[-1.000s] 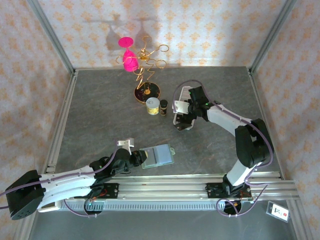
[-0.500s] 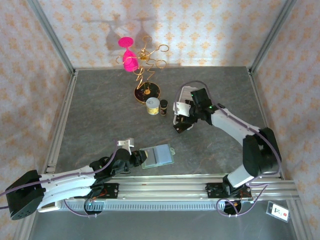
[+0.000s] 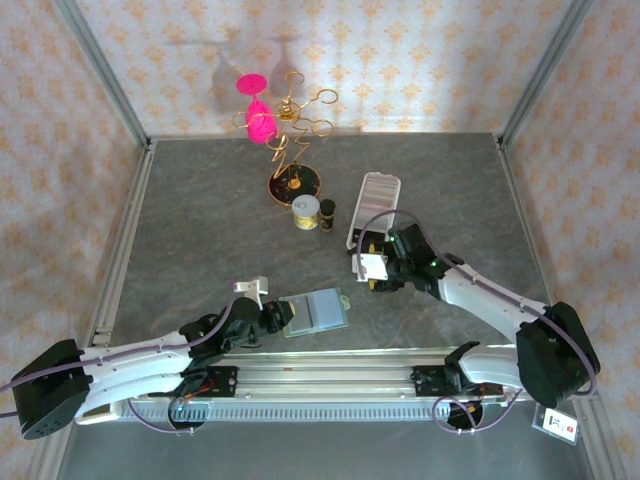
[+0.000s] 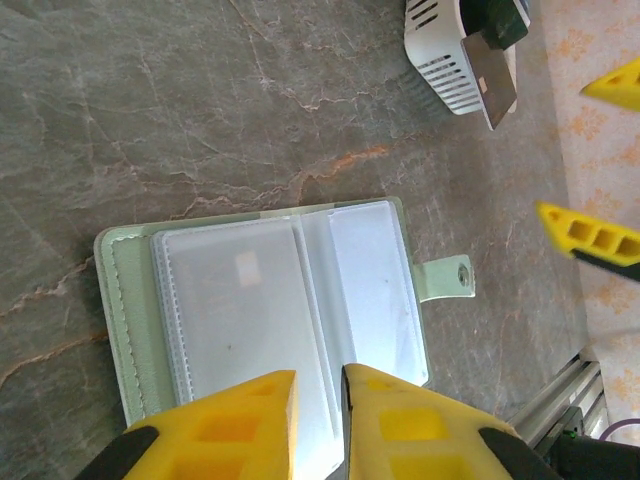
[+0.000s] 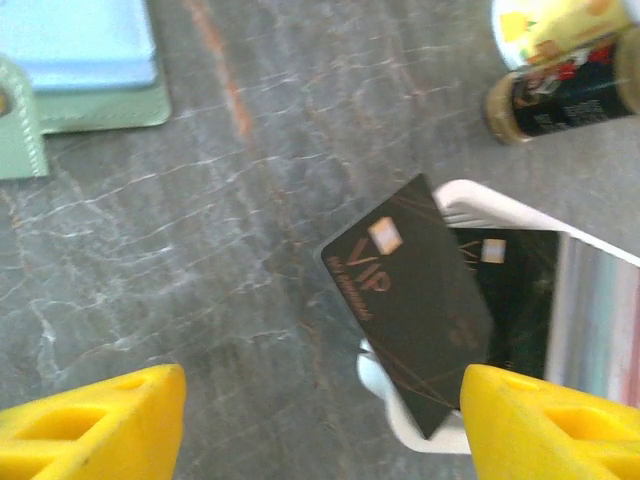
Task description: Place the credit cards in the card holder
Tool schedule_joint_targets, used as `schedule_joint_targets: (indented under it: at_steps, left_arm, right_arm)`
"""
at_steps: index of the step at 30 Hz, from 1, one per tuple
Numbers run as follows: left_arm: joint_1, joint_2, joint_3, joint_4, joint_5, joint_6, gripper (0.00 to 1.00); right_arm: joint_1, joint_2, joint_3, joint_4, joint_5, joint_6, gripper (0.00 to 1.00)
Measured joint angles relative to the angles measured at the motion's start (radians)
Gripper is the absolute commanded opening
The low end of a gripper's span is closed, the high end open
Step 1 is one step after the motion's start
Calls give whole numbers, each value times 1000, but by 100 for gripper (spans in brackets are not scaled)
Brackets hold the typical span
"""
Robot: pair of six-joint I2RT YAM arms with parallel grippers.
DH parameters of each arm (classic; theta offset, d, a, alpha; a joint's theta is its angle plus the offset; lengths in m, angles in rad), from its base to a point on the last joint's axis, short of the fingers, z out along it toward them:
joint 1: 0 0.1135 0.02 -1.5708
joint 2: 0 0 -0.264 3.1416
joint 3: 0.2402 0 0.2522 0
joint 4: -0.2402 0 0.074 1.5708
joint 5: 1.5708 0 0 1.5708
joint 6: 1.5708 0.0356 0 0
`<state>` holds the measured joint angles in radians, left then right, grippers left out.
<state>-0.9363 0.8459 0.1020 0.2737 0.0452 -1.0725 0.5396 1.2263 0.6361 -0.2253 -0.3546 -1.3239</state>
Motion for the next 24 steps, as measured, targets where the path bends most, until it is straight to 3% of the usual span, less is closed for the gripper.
schedule_joint_targets:
  at_steps: [13, 24]
  left_arm:
    - [0, 1, -53, 92, 15, -30, 19]
    - [0, 1, -55, 106, 23, -30, 19]
  right_arm:
    - [27, 53, -104, 290, 77, -66, 64]
    - [27, 151, -105, 392, 93, -70, 58]
